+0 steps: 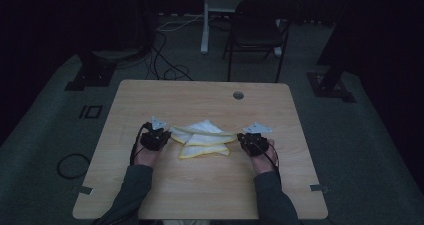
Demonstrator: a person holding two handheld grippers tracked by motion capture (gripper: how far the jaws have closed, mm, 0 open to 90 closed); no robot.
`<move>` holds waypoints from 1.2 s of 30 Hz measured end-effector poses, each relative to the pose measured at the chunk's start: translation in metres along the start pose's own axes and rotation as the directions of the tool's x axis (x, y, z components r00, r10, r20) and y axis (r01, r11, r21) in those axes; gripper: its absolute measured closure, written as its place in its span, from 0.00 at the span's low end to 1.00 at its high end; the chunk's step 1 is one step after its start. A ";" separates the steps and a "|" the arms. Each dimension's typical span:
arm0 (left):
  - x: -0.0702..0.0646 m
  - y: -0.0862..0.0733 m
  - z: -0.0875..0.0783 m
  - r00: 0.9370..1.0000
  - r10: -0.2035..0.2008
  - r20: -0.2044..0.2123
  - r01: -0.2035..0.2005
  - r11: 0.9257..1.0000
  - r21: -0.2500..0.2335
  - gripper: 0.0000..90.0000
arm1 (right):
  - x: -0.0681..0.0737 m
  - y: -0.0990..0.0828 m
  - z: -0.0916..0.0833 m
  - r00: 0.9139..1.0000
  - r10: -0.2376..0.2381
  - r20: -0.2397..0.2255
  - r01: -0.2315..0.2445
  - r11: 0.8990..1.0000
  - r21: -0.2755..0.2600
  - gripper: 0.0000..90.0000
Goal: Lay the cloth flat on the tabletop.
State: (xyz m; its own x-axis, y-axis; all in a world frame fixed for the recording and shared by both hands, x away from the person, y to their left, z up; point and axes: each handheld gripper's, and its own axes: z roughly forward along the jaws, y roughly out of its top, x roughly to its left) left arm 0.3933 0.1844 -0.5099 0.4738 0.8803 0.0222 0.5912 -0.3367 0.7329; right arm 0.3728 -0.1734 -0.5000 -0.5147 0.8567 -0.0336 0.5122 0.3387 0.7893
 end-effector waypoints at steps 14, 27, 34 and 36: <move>0.002 0.022 -0.002 0.999 0.038 -0.029 -0.038 0.999 -0.013 0.98 | -0.023 0.009 0.000 0.999 0.033 0.040 -0.033 0.999 0.010 0.97; 0.004 0.037 0.016 0.999 0.023 -0.035 -0.023 1.000 0.003 0.98 | -0.044 0.024 0.018 0.996 0.058 0.063 -0.061 0.997 0.047 0.97; 0.005 0.038 0.026 0.999 -0.002 -0.036 0.003 1.000 0.020 0.98 | -0.043 0.024 0.021 0.995 0.069 0.069 -0.074 0.995 0.066 0.79; 0.005 0.038 0.027 0.999 -0.005 -0.038 0.006 1.000 0.021 0.98 | -0.040 0.024 0.017 0.995 0.068 0.066 -0.072 0.996 0.050 0.75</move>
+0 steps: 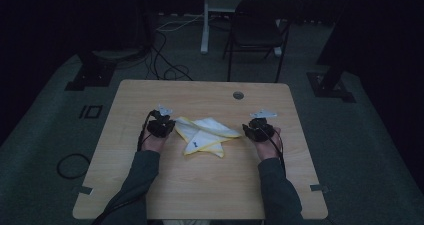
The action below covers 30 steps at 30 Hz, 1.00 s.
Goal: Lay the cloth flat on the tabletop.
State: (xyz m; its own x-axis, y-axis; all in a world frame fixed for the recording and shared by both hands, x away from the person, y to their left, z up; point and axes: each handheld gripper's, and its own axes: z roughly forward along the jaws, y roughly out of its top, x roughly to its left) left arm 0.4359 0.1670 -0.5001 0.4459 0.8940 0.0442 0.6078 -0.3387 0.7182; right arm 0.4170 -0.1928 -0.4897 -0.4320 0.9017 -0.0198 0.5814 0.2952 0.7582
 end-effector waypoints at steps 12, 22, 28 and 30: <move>0.000 0.001 0.003 1.000 -0.011 0.005 0.011 1.000 0.007 0.98 | 0.056 -0.005 -0.008 0.982 -0.118 -0.145 0.110 0.992 -0.064 0.71; -0.001 0.002 0.003 1.000 -0.014 0.012 0.014 1.000 0.004 0.98 | 0.091 -0.010 0.004 0.955 -0.197 -0.223 0.189 0.980 -0.057 0.72; -0.002 0.001 0.005 1.000 -0.015 0.018 0.015 1.000 0.006 0.98 | 0.104 -0.008 0.012 0.944 -0.211 -0.255 0.204 0.977 -0.057 0.71; -0.002 0.001 0.005 1.000 -0.016 0.020 0.016 1.000 0.005 0.98 | 0.109 -0.006 0.014 0.940 -0.212 -0.269 0.204 0.977 -0.059 0.71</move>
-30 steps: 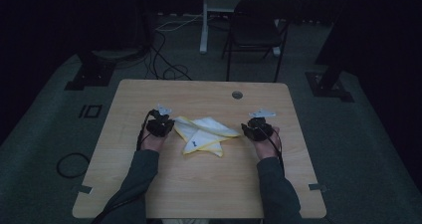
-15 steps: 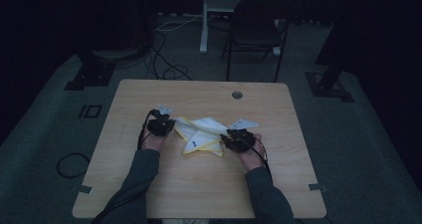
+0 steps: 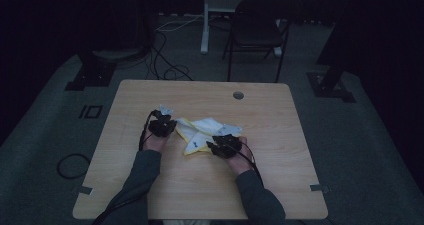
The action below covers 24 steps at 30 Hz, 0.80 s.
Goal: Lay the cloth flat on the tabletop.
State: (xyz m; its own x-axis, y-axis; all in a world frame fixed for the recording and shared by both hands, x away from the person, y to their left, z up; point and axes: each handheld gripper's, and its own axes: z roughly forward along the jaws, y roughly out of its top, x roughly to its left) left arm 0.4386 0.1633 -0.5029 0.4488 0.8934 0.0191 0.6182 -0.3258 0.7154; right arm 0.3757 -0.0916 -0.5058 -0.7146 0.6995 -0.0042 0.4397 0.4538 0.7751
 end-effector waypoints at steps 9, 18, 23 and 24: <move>-0.001 0.000 0.000 1.000 -0.002 0.003 0.002 1.000 -0.002 0.98 | 0.017 0.012 0.020 0.999 -0.024 -0.036 0.025 1.000 0.007 0.70; 0.000 -0.001 0.001 1.000 -0.006 0.003 0.006 1.000 -0.001 0.98 | 0.029 0.015 0.047 0.999 -0.019 -0.040 0.021 0.997 0.068 0.64; 0.001 -0.001 0.001 1.000 -0.010 0.000 0.010 1.000 0.003 0.98 | 0.031 0.014 0.055 0.999 -0.038 -0.012 0.039 0.993 0.111 0.72; 0.001 -0.001 0.002 1.000 -0.011 -0.001 0.011 1.000 0.004 0.98 | 0.031 0.015 0.055 0.999 -0.041 -0.008 0.042 0.992 0.118 0.77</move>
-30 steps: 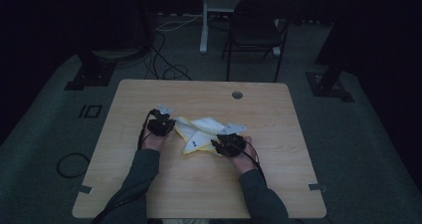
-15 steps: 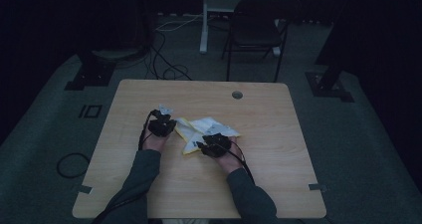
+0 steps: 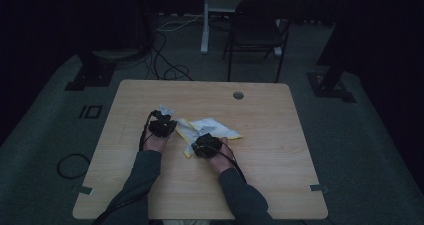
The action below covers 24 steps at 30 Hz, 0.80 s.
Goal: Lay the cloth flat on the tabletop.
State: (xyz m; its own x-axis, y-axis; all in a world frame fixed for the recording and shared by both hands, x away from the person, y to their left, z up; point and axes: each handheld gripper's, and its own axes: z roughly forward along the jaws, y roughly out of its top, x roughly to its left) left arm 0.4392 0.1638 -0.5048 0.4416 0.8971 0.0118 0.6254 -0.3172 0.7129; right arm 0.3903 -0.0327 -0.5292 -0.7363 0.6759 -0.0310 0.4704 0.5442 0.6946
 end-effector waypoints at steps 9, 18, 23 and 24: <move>0.003 -0.001 0.001 1.000 -0.010 -0.001 0.010 1.000 0.007 0.98 | -0.005 -0.002 -0.009 1.000 0.002 -0.007 -0.002 1.000 -0.006 0.92; 0.005 -0.001 0.001 1.000 -0.023 0.000 0.023 1.000 0.008 0.98 | -0.022 -0.006 -0.033 0.999 0.040 0.000 -0.040 0.999 -0.036 0.93; 0.008 -0.001 0.002 0.999 -0.032 0.001 0.032 0.999 0.015 0.98 | -0.036 -0.015 -0.045 0.998 0.057 0.022 -0.056 0.998 -0.038 0.94; 0.008 -0.001 0.002 0.999 -0.035 0.001 0.035 0.999 0.015 0.98 | -0.040 -0.017 -0.048 0.998 0.063 0.027 -0.062 0.997 -0.034 0.94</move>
State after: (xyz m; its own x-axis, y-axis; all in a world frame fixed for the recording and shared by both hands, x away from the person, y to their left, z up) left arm 0.4432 0.1711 -0.5068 0.4203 0.9073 -0.0135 0.6502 -0.2907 0.7020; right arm 0.3886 -0.0932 -0.5052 -0.6921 0.7217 -0.0064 0.4981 0.4840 0.7194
